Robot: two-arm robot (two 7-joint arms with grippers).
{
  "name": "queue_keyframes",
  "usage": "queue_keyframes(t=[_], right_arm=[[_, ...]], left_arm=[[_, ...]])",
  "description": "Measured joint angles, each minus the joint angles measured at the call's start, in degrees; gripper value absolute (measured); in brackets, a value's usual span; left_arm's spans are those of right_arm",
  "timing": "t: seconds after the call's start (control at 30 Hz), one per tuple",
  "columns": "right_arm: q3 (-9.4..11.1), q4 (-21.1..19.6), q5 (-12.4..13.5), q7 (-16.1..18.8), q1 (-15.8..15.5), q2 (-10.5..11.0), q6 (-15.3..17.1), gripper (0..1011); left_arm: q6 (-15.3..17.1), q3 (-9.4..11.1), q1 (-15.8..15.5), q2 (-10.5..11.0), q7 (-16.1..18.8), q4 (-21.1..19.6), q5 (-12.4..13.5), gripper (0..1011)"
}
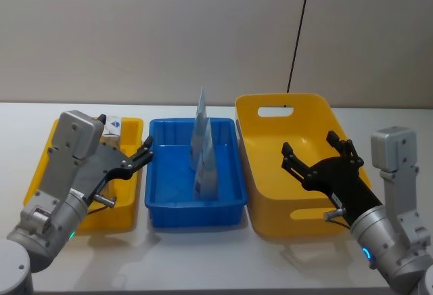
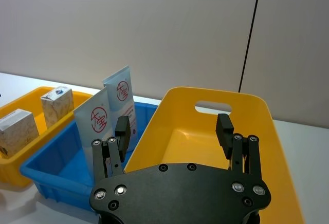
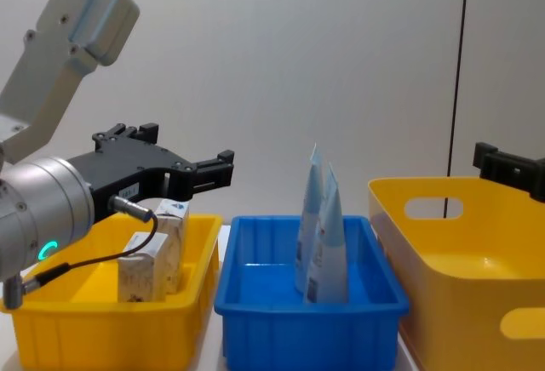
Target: Bimanual collaborative sorting of washing and personal care products
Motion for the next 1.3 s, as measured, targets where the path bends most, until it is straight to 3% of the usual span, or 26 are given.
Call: queue_keyframes(t=[1.3], right_arm=[[0.0,0.0,0.0,0.0,0.0,0.0,0.0,1002]], left_arm=[[0.0,0.0,0.0,0.0,0.0,0.0,0.0,1001]])
